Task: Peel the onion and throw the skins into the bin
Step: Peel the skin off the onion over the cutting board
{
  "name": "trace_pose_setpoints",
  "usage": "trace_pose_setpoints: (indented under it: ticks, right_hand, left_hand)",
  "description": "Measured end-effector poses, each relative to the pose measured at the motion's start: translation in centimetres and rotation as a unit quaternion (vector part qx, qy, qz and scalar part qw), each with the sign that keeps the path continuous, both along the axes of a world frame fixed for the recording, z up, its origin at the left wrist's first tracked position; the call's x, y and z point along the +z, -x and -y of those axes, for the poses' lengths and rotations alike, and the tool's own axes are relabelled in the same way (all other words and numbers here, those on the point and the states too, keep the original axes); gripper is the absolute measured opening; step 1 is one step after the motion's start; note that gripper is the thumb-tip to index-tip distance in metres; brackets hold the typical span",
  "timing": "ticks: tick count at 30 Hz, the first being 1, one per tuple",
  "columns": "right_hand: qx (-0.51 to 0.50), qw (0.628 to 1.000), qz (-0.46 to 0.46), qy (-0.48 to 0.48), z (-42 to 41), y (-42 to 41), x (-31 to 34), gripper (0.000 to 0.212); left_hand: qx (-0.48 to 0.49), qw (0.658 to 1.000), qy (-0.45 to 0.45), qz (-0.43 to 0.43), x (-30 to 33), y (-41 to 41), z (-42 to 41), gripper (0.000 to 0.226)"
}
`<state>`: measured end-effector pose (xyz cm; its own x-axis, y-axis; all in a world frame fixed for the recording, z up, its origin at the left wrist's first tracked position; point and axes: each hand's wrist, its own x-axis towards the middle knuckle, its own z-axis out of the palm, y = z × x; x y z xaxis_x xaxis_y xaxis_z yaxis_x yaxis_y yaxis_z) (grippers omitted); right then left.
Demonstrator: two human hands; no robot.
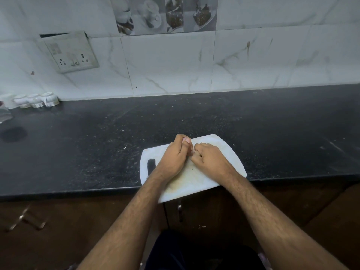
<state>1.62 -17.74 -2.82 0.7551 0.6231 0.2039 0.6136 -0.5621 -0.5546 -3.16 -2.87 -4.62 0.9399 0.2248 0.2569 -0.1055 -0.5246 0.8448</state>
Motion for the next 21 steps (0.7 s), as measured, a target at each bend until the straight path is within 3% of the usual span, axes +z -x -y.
trace_pose_setpoints:
  ticks: [6, 9, 12, 17, 21]
  right_hand:
    - [-0.071, 0.989, -0.034, -0.122, 0.9, -0.6, -0.8, 0.033]
    - [-0.09, 0.992, 0.015, -0.087, 0.3, -0.8, -1.6, 0.029]
    - [-0.101, 0.992, 0.023, -0.076, 0.2, -1.1, -2.1, 0.009]
    - [-0.115, 0.982, -0.026, -0.145, 1.0, -0.9, -1.8, 0.021]
    - [-0.093, 0.979, 0.01, -0.181, 1.2, -0.8, -1.4, 0.026]
  left_hand:
    - [0.005, 0.997, 0.074, 0.028, -0.6, -0.4, -0.7, 0.038]
    - [-0.016, 0.995, 0.092, 0.029, -0.7, -0.2, -0.4, 0.035]
    - [-0.02, 0.992, 0.122, 0.039, -0.5, -0.2, -0.6, 0.04]
    - [-0.038, 0.988, 0.145, 0.029, -0.6, -0.2, -0.8, 0.035]
    - [-0.048, 0.993, 0.112, 0.003, -0.4, 0.0, -0.5, 0.034]
